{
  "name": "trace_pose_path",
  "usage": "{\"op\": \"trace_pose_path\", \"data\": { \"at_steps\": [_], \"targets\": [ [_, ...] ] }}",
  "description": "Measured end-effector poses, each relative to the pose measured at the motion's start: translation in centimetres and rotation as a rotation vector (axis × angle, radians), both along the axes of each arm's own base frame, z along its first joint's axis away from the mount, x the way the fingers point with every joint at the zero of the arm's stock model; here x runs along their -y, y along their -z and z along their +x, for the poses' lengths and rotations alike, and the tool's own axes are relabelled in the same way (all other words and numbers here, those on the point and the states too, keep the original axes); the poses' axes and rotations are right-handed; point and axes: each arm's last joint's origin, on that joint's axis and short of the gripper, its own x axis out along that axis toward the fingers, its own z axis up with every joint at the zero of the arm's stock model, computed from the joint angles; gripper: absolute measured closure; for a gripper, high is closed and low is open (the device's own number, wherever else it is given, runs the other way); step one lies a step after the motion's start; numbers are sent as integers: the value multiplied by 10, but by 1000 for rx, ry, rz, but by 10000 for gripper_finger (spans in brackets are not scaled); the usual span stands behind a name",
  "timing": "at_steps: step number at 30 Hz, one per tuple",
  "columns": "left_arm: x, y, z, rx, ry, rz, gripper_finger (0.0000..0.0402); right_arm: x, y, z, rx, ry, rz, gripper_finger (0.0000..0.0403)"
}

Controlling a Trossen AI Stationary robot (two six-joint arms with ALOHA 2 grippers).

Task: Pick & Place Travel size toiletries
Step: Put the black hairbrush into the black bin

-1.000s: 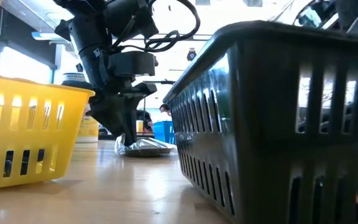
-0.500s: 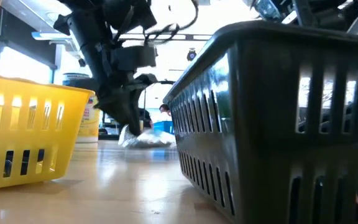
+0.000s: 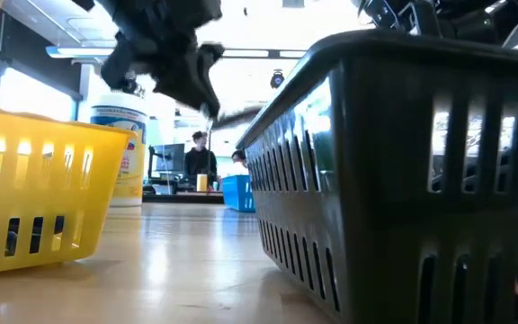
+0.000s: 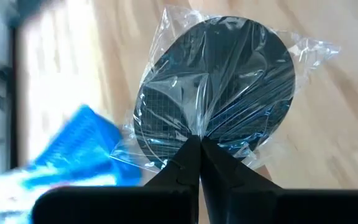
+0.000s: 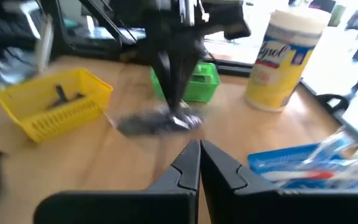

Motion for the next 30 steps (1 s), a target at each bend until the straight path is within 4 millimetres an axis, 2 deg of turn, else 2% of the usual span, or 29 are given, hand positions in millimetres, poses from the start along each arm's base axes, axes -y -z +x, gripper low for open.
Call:
{"op": "trace_pose_path", "data": {
  "at_steps": [3, 6, 12, 15, 18, 24, 30],
  "targets": [
    [0, -14, -5, 55, 37, -25, 401, -7, 0, -1, -3, 1, -161, 391],
    [1, -25, -9, 112, 66, -59, 401, -15, 1, -2, -8, 16, -282, 361],
    [2, -36, -12, 164, 125, -107, 402, -32, -9, 1, 29, 57, -468, 238],
    [2, -37, -12, 173, 140, -94, 401, -41, -12, 9, 12, 55, -585, 179],
    [1, -38, -11, 182, 148, -89, 401, -52, -14, 24, -2, 37, -708, 143],
    [-10, -38, -9, 191, 133, -98, 401, -68, -1, 55, -113, 71, -923, 141],
    [-22, -35, -9, 161, 134, -143, 401, -75, 1, 70, -59, 118, -935, 173]
  ]
}}
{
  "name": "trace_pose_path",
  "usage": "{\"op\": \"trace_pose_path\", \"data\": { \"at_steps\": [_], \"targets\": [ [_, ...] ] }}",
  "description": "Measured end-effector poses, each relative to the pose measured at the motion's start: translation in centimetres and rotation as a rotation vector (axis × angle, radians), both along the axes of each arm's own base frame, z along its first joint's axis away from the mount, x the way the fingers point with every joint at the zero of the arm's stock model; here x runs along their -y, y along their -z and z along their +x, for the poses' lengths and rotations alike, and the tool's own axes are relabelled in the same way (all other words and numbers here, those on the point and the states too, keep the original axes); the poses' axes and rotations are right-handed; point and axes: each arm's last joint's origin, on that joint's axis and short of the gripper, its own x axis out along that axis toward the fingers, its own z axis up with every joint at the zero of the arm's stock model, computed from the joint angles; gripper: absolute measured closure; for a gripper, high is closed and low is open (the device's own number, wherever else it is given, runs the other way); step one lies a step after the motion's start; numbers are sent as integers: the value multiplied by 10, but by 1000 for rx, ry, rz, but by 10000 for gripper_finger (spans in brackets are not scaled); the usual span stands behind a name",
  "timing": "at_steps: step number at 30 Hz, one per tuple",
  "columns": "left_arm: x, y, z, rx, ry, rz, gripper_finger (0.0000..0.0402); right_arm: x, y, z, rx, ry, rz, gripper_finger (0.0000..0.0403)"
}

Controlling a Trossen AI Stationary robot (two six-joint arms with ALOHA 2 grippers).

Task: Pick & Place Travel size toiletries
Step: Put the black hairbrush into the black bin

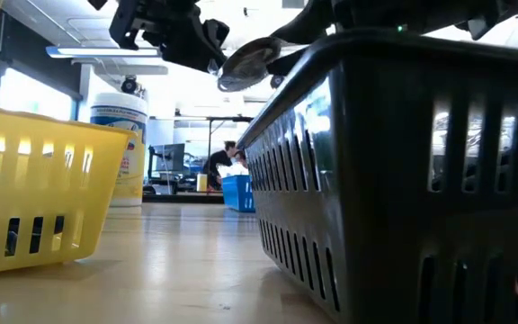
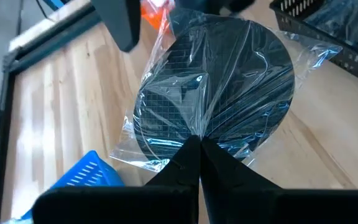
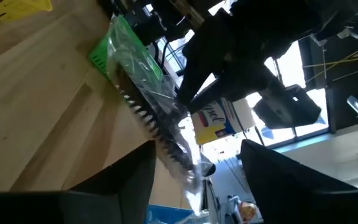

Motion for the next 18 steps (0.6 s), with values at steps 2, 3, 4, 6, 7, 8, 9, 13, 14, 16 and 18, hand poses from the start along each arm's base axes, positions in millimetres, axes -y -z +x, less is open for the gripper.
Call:
{"op": "trace_pose_path", "data": {
  "at_steps": [2, 3, 4, 6, 7, 8, 9, 13, 14, 16, 18],
  "targets": [
    [-2, 1, 0, -10, -5, -11, 401, 0, 0, 0, 5, 1, 1, 186],
    [-2, 1, 0, -11, -4, -12, 401, 0, 0, 0, 6, 2, 2, 193],
    [-2, 1, -1, -14, -4, -12, 401, 0, 0, 0, 6, 1, 1, 201],
    [-2, 1, -1, -15, -2, -12, 401, 0, 0, 0, 6, -1, 4, 224],
    [-1, 1, -1, -15, 0, -11, 401, 0, 0, 0, 5, -2, 5, 239],
    [-1, 1, -1, -15, 3, -8, 401, 0, 0, 0, 5, -2, 5, 256],
    [-1, 1, -1, -15, 4, -6, 401, 0, 0, 0, 2, -4, 5, 276],
    [-1, 1, -1, -14, 6, -6, 401, -4, 1, -1, -4, -46, 9, 367],
    [-1, 1, -1, -14, 6, -6, 401, -5, 1, -1, -5, -53, 7, 382],
    [-1, 1, -1, -14, 8, -6, 401, -5, 1, -1, -4, -58, 12, 390],
    [-1, 1, -1, -14, 7, -5, 401, -5, 1, -1, -2, -56, 17, 391]
  ]
}}
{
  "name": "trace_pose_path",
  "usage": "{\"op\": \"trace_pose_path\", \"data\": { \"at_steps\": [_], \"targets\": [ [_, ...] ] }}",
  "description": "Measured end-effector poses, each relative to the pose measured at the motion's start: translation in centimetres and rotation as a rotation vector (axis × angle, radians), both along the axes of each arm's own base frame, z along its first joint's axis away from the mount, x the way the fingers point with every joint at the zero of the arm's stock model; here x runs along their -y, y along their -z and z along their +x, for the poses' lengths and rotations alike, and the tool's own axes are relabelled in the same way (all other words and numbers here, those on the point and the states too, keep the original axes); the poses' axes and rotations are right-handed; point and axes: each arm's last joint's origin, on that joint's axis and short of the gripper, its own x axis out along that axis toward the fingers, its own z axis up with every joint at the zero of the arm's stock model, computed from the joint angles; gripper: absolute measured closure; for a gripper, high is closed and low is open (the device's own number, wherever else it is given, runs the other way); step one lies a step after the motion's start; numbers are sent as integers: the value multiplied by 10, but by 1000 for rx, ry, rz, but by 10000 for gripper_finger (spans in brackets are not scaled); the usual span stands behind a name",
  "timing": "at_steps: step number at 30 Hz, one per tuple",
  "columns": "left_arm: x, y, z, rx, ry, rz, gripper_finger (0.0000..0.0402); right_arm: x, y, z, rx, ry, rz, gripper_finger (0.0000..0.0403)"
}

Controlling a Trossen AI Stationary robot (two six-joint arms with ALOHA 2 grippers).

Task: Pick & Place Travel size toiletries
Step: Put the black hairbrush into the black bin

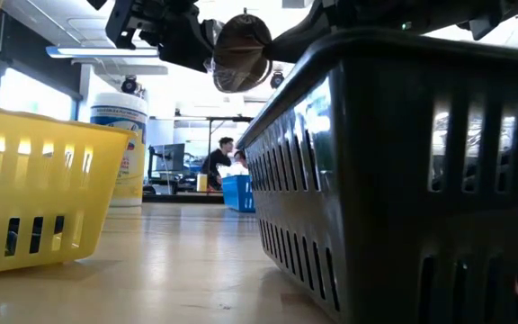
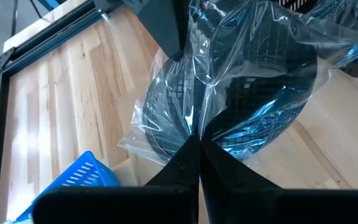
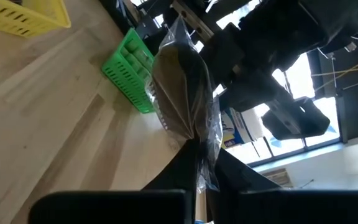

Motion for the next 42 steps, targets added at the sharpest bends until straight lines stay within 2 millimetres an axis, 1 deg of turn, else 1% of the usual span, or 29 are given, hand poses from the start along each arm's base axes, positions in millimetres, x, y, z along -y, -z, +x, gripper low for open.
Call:
{"op": "trace_pose_path", "data": {
  "at_steps": [4, 6, 8, 10, 14, 18, 20, 23, 26, 28, 30, 33, 35, 38, 40, 42],
  "targets": [
    [0, 0, 0, -2, 7, -5, 397, 0, 0, 0, 0, 1, 2, 398],
    [0, 0, 0, -2, 9, -6, 385, 0, 0, 0, 3, 2, 11, 399],
    [0, 0, -1, -9, 14, -9, 362, 0, 0, 0, 4, 2, 18, 399],
    [1, -1, -4, -23, 40, -27, 329, 0, 1, 0, -1, 1, 18, 399],
    [2, -4, -11, -44, 75, -54, 243, 0, 2, 0, -8, 1, 22, 400],
    [1, -11, -19, -45, 59, -75, 150, 0, 1, 0, -8, 1, 22, 400],
    [1, -14, -25, -48, 42, -95, 110, 0, 1, 0, -7, 6, 21, 400],
    [0, -21, -37, -73, 5, -141, 67, 1, 1, 0, -6, 26, 17, 400],
    [-1, -29, -54, -101, -51, -196, 51, 0, -2, -3, -6, 64, 7, 400],
    [-4, -36, -67, -94, -139, -213, 54, -1, -8, -7, 7, 62, 23, 400],
    [-7, -41, -84, -54, -249, -212, 68, -2, -17, -13, 13, 47, 54, 400],
    [-12, -45, -113, 59, -397, -205, 103, -1, -31, -24, 7, -24, 144, 400],
    [-15, -44, -133, 137, -468, -209, 135, 3, -42, -30, 14, -77, 233, 400],
    [-20, -42, -157, 276, -557, -231, 199, 8, -53, -39, 15, -103, 330, 400],
    [-24, -39, -169, 353, -615, -243, 254, 12, -58, -43, 25, -81, 368, 400],
    [-28, -34, -178, 441, -660, -273, 322, 14, -61, -48, 26, -42, 389, 400]
  ]
}}
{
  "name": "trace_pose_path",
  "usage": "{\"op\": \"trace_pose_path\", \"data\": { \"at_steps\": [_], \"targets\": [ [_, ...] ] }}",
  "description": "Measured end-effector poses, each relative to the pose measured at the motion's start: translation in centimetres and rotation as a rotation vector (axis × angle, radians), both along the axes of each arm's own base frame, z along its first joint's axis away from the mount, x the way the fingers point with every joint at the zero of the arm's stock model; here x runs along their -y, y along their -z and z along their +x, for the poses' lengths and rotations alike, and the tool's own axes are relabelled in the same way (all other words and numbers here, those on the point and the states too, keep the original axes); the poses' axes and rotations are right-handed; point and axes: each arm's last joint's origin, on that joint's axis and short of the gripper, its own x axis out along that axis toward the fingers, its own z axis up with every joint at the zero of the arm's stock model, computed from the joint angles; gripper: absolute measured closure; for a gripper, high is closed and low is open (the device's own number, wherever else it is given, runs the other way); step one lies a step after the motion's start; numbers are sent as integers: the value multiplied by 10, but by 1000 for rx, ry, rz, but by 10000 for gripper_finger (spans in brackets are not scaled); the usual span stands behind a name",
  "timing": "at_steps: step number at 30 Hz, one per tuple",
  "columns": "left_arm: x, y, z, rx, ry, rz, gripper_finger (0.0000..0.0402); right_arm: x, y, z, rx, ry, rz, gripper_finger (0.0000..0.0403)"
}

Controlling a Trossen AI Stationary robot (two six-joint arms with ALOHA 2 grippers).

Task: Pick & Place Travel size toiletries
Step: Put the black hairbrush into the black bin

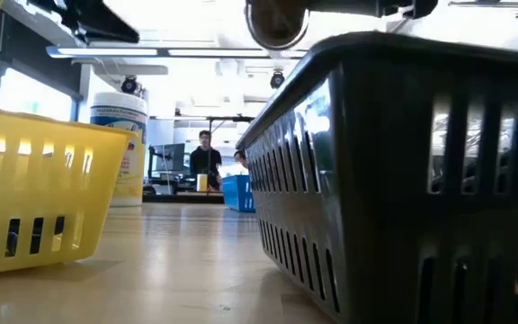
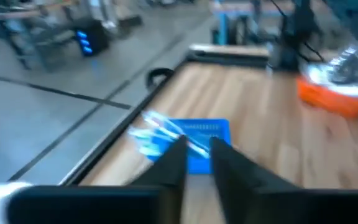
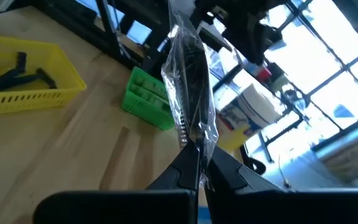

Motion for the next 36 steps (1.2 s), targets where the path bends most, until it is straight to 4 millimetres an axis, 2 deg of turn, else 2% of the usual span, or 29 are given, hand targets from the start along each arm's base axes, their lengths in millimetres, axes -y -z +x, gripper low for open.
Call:
{"op": "trace_pose_path", "data": {
  "at_steps": [2, 3, 6, 12, 19, 26, 29, 36],
  "targets": [
    [-4, 8, -6, 63, -47, -6, 379, 2, 0, -3, -12, 35, 29, 400],
    [-6, 11, -8, 95, -69, -15, 387, 3, 0, -4, -23, 49, 45, 400],
    [-12, 23, -11, 128, -133, -35, 385, -1, 3, -10, -105, 58, 126, 400],
    [-24, 36, -10, 101, -251, -50, 400, -25, -13, -13, -333, 145, 379, 400],
    [-33, 34, -11, 138, -356, -44, 401, -65, -7, -13, -544, -7, 575, 400],
    [-35, 32, -12, 139, -359, -15, 401, -100, 0, -26, -545, -40, 605, 400],
    [-35, 32, -12, 139, -358, -15, 401, -110, 11, -23, -560, -27, 635, 400],
    [-35, 32, -12, 139, -357, -15, 401, -121, 50, -7, -651, 44, 631, 400]
  ]
}}
